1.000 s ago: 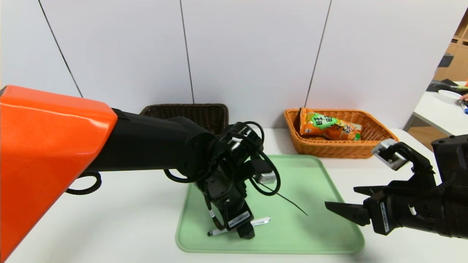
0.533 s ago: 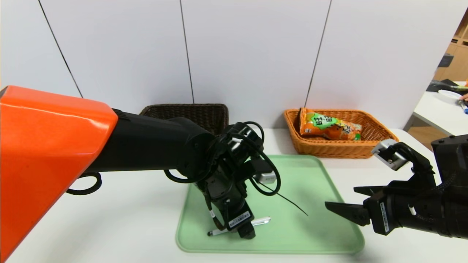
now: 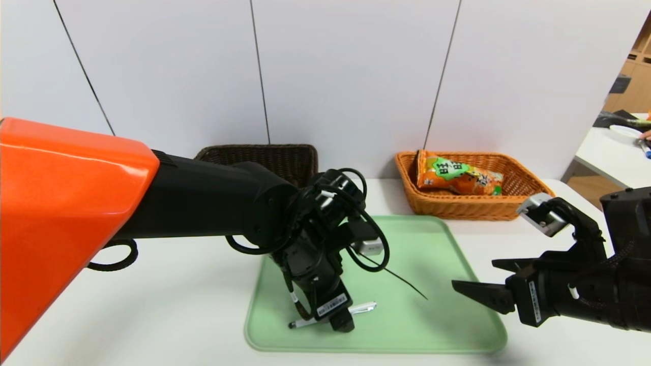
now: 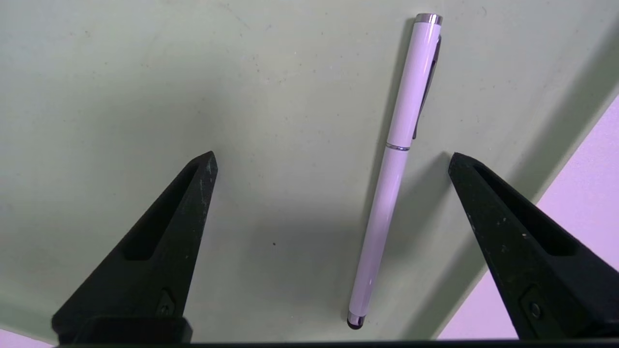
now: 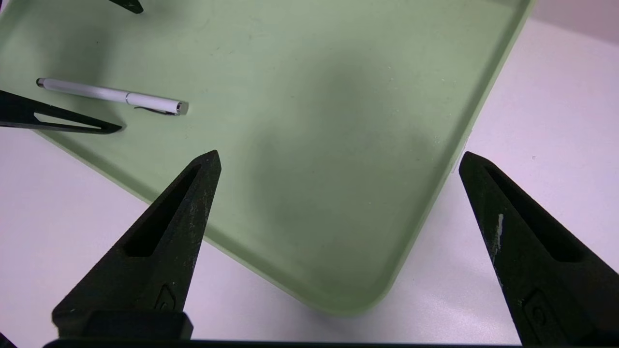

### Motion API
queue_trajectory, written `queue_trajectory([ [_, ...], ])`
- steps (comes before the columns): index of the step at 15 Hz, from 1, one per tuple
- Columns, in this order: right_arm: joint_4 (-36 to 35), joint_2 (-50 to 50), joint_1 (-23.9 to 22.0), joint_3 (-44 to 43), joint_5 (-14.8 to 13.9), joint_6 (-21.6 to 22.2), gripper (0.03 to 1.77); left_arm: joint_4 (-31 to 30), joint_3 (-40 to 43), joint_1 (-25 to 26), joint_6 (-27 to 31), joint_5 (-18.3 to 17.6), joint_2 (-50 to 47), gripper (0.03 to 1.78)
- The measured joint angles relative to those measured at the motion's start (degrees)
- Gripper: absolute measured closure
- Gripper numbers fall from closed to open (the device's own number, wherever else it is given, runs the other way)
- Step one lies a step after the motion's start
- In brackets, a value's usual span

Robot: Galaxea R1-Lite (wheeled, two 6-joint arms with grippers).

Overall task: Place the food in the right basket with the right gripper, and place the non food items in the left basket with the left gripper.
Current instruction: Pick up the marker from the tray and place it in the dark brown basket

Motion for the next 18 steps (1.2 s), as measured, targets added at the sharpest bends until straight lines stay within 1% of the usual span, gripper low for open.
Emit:
queue_trajectory([
  [8, -0.02, 0.00, 0.00, -0.20, 0.00, 0.01, 0.10, -0.13, 0.61, 0.00, 0.34, -0.02, -0.24, 0.12],
  [11, -0.04, 0.02, 0.00, -0.29, -0.01, 0.01, 0.10, -0.05, 0.67, 0.00, 0.34, -0.05, -0.33, 0.61],
  [13, -0.04, 0.05, 0.00, -0.33, -0.01, 0.00, 0.10, -0.02, 0.69, -0.02, 0.41, -0.02, -0.30, 0.86],
  [15, -0.06, 0.11, 0.00, -0.41, 0.00, 0.01, 0.10, -0.02, 0.67, -0.10, 0.45, -0.02, -0.22, 1.05],
  [16, -0.02, 0.11, 0.00, -0.41, -0.01, 0.01, 0.10, 0.00, 0.67, -0.10, 0.45, 0.00, -0.21, 1.47],
  [17, -0.04, 0.11, 0.00, -0.41, 0.00, 0.01, 0.10, -0.02, 0.74, -0.11, 0.48, -0.05, -0.13, 1.74],
  [18, -0.04, 0.11, 0.00, -0.41, 0.00, 0.00, 0.10, 0.00, 0.78, -0.11, 0.45, -0.05, -0.13, 1.74],
])
